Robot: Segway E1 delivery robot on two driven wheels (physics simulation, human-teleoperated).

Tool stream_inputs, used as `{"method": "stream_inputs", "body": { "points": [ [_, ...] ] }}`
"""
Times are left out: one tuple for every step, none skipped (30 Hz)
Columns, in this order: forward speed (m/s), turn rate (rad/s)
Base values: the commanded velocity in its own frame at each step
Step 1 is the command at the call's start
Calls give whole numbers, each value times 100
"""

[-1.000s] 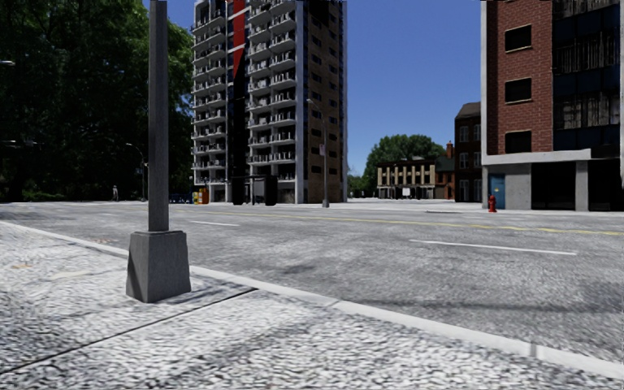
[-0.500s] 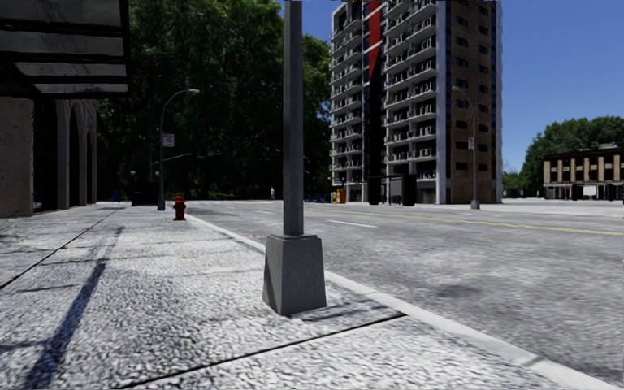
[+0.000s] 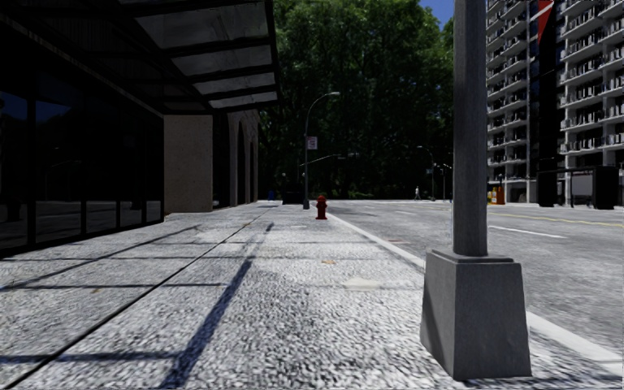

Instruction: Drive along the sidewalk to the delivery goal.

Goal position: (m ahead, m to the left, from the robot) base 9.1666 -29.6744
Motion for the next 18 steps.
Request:
{"method": "stream_inputs", "body": {
  "points": [
    [123,94],
    [123,94],
    [123,93],
    [123,93],
    [123,79],
    [123,0],
    [123,0],
    [123,0],
    [125,0],
    [153,0],
    [200,0],
    [200,0],
    [200,0],
    [200,0],
    [200,0],
    [200,0],
    [200,0],
    [200,0]
  ]
}}
